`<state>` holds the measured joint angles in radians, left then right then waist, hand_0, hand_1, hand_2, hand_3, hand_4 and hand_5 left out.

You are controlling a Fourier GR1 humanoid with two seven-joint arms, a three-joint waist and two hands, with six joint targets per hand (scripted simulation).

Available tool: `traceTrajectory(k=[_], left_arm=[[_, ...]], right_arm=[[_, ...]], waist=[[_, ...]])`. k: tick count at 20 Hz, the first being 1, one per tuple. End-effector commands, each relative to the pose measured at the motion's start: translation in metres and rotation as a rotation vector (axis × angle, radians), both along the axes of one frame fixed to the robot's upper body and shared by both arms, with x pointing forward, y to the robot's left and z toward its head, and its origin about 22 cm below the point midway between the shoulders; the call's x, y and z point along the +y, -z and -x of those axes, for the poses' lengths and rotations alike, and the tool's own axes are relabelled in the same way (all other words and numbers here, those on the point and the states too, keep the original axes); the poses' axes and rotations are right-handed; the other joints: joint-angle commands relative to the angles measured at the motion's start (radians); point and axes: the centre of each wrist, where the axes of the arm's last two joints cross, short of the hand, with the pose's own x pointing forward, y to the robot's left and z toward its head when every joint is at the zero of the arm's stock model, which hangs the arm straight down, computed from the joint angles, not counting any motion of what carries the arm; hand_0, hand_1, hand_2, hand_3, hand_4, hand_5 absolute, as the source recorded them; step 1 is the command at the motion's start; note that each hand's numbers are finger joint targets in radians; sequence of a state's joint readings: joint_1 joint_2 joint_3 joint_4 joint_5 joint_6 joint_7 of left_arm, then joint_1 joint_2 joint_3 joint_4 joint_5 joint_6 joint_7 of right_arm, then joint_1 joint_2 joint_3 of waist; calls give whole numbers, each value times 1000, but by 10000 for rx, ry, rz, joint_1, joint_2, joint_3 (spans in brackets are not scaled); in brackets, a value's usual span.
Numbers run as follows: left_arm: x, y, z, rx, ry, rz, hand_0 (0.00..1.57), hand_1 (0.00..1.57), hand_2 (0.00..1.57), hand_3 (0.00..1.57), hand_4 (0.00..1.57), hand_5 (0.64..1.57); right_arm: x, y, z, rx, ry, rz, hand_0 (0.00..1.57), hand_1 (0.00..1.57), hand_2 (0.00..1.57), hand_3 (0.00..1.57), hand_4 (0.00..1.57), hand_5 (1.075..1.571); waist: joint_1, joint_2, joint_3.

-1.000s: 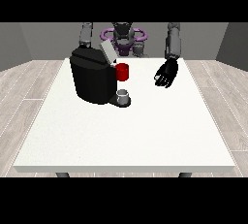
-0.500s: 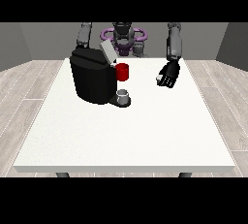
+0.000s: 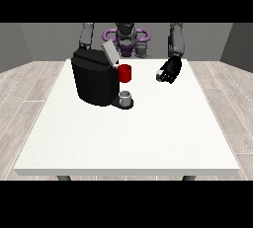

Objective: Insert the coffee pod into the coffee machine and close the lid

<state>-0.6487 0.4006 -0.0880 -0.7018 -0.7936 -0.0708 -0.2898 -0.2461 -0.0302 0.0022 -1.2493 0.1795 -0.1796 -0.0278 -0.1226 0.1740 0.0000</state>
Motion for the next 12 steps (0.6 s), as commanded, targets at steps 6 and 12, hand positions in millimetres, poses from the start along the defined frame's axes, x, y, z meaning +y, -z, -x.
traceTrajectory(k=[6, 12], left_arm=[[-59, -32, -22, 918, 986, 704, 1375, 1375, 1381, 1327, 490, 1571], [-54, -94, -43, 674, 1308, 592, 1424, 1424, 1404, 1341, 557, 1571]], right_arm=[[-11, 26, -3, 988, 716, 158, 0, 0, 0, 0, 0, 1571], [-18, 33, 2, 950, 276, 457, 0, 0, 0, 0, 0, 1571]], waist=[[483, -991, 5], [124, -1100, 5]])
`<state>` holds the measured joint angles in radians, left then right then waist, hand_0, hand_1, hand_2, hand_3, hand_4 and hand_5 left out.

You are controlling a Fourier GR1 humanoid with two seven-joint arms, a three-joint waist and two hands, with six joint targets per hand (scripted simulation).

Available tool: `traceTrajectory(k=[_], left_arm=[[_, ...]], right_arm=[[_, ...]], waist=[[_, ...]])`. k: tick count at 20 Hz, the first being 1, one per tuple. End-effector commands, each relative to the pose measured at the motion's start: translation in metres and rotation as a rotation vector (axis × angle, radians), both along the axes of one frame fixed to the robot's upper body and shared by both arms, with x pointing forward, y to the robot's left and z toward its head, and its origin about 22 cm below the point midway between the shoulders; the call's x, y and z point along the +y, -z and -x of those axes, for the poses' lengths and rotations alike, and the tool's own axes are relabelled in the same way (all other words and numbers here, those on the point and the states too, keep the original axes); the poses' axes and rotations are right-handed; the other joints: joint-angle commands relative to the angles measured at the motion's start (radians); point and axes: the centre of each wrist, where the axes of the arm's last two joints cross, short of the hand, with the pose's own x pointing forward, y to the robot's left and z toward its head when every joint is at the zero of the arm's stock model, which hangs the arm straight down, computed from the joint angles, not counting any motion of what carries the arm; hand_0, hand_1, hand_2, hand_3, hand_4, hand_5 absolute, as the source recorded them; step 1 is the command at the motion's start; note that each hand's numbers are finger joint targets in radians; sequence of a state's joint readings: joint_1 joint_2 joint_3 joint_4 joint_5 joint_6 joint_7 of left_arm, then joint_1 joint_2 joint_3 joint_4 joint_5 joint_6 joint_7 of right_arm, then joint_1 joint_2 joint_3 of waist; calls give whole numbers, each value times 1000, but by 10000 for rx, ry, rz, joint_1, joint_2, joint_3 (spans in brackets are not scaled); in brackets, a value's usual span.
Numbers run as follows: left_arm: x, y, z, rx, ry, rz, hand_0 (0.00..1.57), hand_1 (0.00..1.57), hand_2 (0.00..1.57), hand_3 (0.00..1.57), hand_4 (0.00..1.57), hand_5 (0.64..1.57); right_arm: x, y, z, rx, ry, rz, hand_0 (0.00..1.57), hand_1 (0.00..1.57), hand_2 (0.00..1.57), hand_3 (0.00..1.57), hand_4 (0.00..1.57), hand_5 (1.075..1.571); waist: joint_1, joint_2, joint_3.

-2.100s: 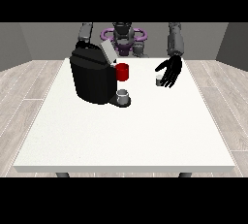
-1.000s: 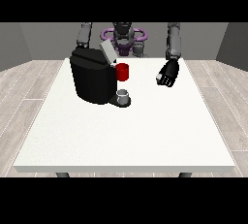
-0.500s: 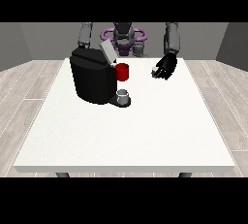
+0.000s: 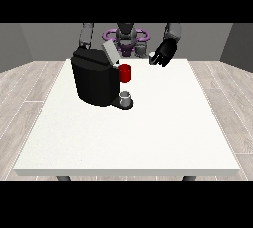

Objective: Insert the coffee pod into the coffee machine and close the lid

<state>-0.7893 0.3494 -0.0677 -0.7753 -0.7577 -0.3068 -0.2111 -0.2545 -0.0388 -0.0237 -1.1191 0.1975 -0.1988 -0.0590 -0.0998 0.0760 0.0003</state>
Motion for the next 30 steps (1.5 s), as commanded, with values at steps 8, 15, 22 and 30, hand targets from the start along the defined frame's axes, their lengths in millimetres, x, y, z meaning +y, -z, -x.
traceTrajectory(k=[8, 15, 22, 30], left_arm=[[-32, -52, -20, 188, 105, 527, 1416, 1416, 1421, 1378, 537, 1571], [-16, -112, -33, -509, -547, 1184, 1195, 1195, 1240, 1260, 489, 1571], [-11, -164, -39, -1609, -985, 662, 1225, 1225, 1279, 1251, 482, 1571], [-11, -190, -41, -2312, -958, 919, 1223, 1223, 1288, 1245, 491, 1571]], right_arm=[[12, -8, 0, -23, -663, -370, 0, 0, 0, 0, 0, 1571], [6, -31, -11, -1058, -877, -62, 0, 0, 0, 0, 0, 1571], [24, -70, -31, -2041, -901, -256, 0, 0, 0, 0, 0, 1571], [23, -85, -38, -2693, -955, -209, 0, 0, 0, 0, 0, 1571]], waist=[[-687, -549, -2], [-1105, -5, -1], [-1786, 1138, -2], [-2113, 2038, 0]])
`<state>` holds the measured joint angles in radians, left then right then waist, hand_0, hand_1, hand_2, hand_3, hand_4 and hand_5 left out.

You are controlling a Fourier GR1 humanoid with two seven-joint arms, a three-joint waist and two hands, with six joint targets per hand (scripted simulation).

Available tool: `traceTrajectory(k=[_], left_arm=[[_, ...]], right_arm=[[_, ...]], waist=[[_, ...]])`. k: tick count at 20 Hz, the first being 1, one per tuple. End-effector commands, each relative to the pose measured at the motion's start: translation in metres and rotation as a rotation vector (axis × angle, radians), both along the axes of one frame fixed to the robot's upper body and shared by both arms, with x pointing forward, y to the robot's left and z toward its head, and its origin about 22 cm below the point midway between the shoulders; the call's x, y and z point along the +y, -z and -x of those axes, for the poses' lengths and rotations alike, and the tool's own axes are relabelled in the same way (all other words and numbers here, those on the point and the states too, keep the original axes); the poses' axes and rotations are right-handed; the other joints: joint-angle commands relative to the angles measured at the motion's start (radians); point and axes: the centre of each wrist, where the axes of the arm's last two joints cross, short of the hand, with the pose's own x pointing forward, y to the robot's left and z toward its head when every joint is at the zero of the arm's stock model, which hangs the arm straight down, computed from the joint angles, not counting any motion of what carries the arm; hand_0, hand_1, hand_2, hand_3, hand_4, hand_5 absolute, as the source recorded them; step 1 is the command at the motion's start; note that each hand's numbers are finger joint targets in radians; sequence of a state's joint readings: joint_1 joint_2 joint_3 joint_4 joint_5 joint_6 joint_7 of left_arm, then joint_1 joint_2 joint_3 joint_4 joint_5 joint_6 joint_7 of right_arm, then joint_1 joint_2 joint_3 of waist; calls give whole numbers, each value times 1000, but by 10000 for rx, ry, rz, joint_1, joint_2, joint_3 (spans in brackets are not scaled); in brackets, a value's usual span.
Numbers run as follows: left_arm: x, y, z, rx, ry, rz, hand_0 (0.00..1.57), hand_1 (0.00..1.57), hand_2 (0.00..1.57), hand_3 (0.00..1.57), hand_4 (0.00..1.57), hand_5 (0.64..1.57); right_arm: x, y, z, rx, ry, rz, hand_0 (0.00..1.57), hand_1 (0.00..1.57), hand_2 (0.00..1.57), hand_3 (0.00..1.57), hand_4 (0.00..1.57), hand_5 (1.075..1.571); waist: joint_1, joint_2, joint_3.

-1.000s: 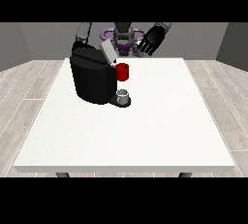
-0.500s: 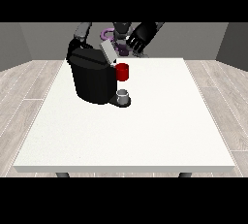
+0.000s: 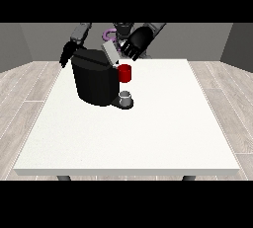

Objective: Insert the coffee pod into the coffee machine and close the lid

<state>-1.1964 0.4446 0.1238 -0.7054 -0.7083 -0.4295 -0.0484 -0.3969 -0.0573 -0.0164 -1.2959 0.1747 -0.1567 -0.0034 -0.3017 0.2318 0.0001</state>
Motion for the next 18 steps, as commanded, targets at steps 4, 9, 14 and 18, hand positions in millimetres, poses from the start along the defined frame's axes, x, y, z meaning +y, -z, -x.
traceTrajectory(k=[4, 9, 14, 18], left_arm=[[-4, -2, -4, 106, -327, -244, 1188, 1188, 1258, 1219, 461, 1571], [-8, -11, -3, -33, 340, -198, 1260, 1260, 1292, 1229, 433, 1571], [-4, -3, -6, -41, -22, -17, 1200, 1200, 1245, 1209, 439, 1571], [-15, -2, -6, 55, 236, -113, 1196, 1196, 1252, 1201, 418, 1571]], right_arm=[[4, -8, -1, -20, -86, -185, 0, 0, 0, 0, 147, 1571], [-15, -3, -8, -222, 556, -2, 0, 0, 0, 0, 0, 1571], [-11, -29, -15, -421, 54, 49, 0, 0, 0, 0, 153, 1571], [-17, -13, -13, -118, 532, -28, 0, 0, 0, 0, 36, 1571]], waist=[[-374, 231, 1], [130, 528, 3], [-247, 842, 1], [30, 536, 2]])
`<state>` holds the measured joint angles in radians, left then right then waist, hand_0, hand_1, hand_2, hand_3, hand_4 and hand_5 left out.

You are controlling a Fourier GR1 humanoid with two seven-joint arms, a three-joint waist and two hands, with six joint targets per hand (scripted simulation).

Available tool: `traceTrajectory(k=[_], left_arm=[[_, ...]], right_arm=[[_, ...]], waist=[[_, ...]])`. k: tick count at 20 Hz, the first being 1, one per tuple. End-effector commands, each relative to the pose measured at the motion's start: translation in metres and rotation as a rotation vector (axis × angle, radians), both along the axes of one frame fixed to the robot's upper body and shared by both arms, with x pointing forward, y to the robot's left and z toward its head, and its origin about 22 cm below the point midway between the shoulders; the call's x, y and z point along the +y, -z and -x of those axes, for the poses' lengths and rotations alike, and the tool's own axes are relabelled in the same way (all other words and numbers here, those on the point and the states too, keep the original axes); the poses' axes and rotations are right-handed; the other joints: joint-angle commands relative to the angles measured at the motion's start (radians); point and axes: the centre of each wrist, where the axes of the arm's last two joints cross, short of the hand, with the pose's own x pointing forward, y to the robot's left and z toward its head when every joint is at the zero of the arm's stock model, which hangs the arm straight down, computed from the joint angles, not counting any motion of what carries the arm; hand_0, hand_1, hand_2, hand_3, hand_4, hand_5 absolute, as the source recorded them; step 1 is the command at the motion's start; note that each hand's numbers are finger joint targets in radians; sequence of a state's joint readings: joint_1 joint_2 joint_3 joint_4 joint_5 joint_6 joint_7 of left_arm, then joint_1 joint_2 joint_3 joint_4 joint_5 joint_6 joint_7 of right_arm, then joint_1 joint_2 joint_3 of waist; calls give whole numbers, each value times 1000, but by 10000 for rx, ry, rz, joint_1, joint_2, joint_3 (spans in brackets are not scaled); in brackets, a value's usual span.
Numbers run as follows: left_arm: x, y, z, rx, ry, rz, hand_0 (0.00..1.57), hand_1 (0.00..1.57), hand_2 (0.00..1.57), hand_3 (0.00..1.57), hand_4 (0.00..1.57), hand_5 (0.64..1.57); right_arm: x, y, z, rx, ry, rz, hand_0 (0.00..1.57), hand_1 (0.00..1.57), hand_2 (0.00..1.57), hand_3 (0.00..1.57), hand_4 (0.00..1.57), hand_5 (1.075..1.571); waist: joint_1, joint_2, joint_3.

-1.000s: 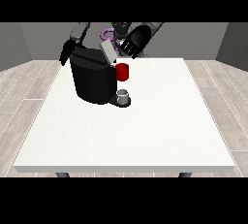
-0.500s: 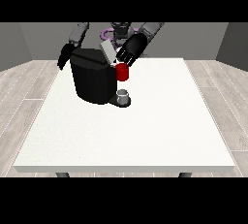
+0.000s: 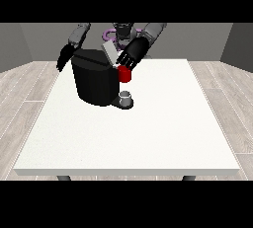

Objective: Insert the coffee pod into the coffee machine and close the lid

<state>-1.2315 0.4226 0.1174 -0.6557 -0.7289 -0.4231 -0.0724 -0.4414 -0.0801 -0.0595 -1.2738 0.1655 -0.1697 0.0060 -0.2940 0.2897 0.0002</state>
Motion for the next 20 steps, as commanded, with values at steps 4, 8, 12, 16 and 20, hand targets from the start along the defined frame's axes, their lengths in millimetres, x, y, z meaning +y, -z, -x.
traceTrajectory(k=[4, 8, 12, 16, 20], left_arm=[[-6, 3, -3, -21, -188, 29, 1204, 1204, 1255, 1198, 411, 1571], [7, -16, 0, -604, -172, -73, 1225, 1225, 1261, 1206, 376, 1571], [13, 0, 0, -728, -59, -56, 1217, 1217, 1242, 1195, 357, 1571], [7, -22, 0, -1503, -243, -131, 1180, 1180, 1198, 1170, 351, 1571], [13, -23, 2, -1324, -256, -1101, 1209, 1209, 1228, 1132, 0, 1571]], right_arm=[[13, 5, 4, 65, -111, -131, 0, 0, 0, 0, 165, 1571], [3, -8, -4, -42, 17, -24, 0, 0, 0, 0, 0, 1571], [3, -11, -1, -34, -25, -129, 0, 0, 0, 0, 0, 1571], [18, -13, -3, -294, -202, -6, 0, 0, 0, 0, 0, 1571], [-1, -17, -8, -281, 80, -210, 0, 0, 0, 0, 0, 1571]], waist=[[-150, 59, 1], [-61, 200, -1], [-186, 148, -4], [-230, 447, -3], [-84, 390, 0]])
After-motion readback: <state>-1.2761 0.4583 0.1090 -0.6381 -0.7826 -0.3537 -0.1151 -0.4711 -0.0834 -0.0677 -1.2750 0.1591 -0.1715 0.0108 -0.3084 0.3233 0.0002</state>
